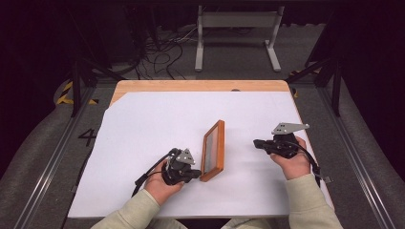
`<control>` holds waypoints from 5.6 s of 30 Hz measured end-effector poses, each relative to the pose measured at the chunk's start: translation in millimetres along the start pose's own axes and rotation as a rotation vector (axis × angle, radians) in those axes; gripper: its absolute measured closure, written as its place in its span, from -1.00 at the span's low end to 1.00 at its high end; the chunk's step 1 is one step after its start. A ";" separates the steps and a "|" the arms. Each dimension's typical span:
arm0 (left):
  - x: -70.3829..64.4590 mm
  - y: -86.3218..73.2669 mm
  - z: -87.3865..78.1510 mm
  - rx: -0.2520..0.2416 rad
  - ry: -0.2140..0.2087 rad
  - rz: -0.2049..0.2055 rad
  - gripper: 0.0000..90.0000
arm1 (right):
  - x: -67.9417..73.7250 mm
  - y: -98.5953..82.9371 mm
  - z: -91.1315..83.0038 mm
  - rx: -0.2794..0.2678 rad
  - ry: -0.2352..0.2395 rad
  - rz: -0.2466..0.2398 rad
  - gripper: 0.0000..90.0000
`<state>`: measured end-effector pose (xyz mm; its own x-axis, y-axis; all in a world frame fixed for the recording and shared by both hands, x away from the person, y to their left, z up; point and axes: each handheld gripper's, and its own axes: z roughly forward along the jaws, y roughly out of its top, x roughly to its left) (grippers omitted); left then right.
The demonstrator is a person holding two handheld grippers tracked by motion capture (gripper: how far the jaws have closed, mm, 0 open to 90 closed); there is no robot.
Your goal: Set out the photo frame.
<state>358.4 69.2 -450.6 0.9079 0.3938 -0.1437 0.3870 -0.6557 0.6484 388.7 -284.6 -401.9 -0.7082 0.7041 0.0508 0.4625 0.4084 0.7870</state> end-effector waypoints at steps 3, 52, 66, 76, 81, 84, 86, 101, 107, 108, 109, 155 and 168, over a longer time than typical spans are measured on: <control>-2.6 1.8 3.2 -0.008 -0.015 0.003 1.00 | 4.2 -1.5 -5.0 0.003 0.001 -0.015 1.00; 9.0 -4.6 -30.4 -0.104 0.017 -0.053 0.59 | 74.1 94.4 61.3 0.283 0.120 0.166 0.44; 24.9 -23.4 -55.6 -0.146 0.062 -0.116 0.58 | 78.4 104.0 63.5 0.321 0.134 0.129 0.55; 34.7 -34.6 -66.5 -0.165 0.090 -0.168 0.58 | 81.4 123.4 57.2 0.398 0.185 -0.068 0.55; 37.7 -40.6 -71.8 -0.176 0.108 -0.189 0.58 | 80.6 132.4 55.4 0.412 0.288 -0.190 0.55; 39.9 -44.9 -75.7 -0.181 0.117 -0.203 0.58 | 79.2 135.6 56.1 0.409 0.353 -0.239 0.55; 40.4 -46.1 -76.9 -0.183 0.118 -0.207 0.58 | 77.3 137.2 57.8 0.400 0.397 -0.274 0.55; 44.6 -54.4 -82.7 -0.187 0.129 -0.237 0.58 | 69.6 131.4 87.0 0.407 0.592 -0.454 0.55; 44.6 -54.3 -81.9 -0.186 0.129 -0.236 0.58 | 62.0 129.5 89.2 0.396 0.573 -0.445 0.54; 45.0 -54.1 -81.9 -0.184 0.128 -0.235 0.58 | 62.0 129.5 89.2 0.396 0.573 -0.445 0.54; 44.8 -53.7 -81.0 -0.188 0.127 -0.238 0.57 | 60.3 129.9 88.1 0.378 0.552 -0.434 0.48; 44.0 -73.4 -102.2 -0.240 0.209 -0.192 0.03 | 6.4 -12.6 -39.7 -0.018 0.052 -0.091 -0.44; 53.9 -80.8 -89.6 -0.227 0.217 -0.205 -0.02 | -0.9 -59.7 -8.9 0.036 0.048 -0.054 -0.44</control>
<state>361.6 201.2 -443.8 0.7506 0.6454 -0.1413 0.4892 -0.3993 0.7754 357.0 -314.8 -443.5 -0.7569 0.6524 0.0393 0.4414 0.4659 0.7669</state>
